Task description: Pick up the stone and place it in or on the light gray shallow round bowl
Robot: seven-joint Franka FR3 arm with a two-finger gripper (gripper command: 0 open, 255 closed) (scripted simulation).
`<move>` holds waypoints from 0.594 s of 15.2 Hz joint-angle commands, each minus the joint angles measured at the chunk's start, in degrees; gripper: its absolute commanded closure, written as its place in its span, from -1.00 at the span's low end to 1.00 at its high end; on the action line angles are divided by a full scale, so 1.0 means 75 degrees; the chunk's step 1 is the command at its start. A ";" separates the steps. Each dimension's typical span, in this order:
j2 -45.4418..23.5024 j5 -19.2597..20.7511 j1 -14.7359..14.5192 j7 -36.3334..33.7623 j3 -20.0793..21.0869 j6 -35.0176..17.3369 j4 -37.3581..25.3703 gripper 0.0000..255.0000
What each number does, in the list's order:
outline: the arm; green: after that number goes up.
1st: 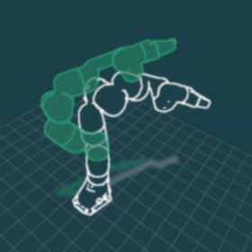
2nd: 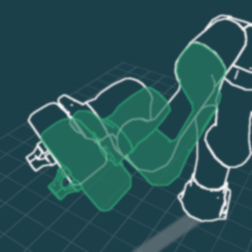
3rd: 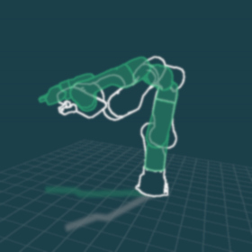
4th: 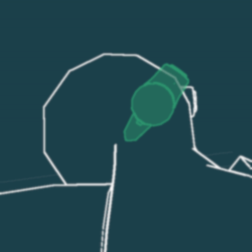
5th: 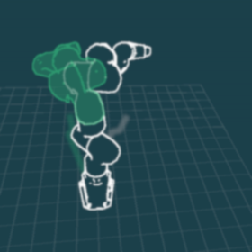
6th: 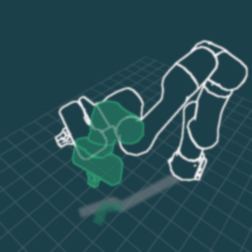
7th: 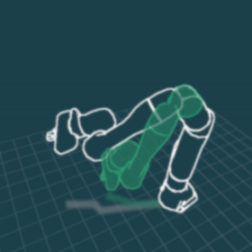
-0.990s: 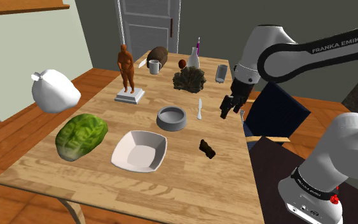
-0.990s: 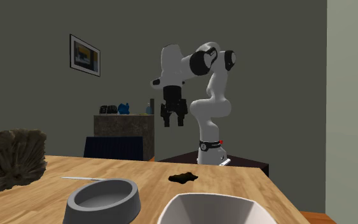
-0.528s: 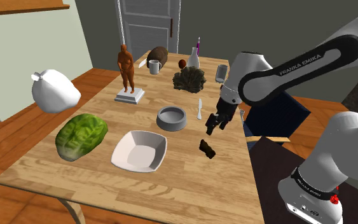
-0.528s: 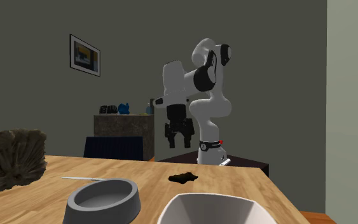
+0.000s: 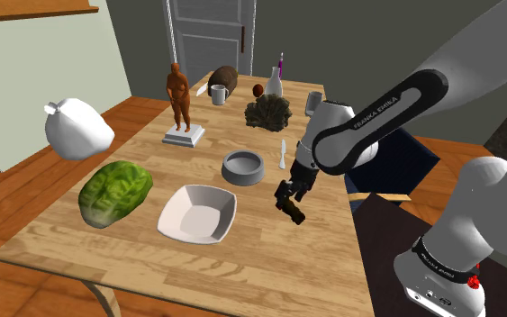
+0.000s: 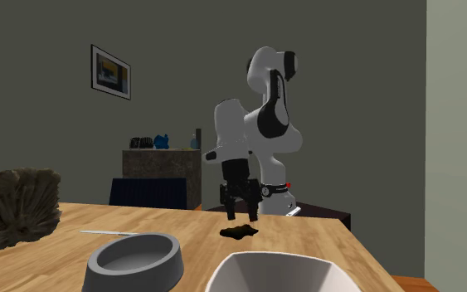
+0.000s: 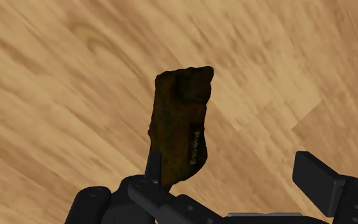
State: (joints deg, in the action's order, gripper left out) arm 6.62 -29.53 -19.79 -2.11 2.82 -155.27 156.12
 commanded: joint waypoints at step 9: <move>-0.0788 -0.0731 -0.0220 0.0524 0.0067 -0.0637 -0.0150 -1.00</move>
State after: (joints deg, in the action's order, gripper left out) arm 1.47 -34.89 -21.26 1.67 3.14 -159.94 154.84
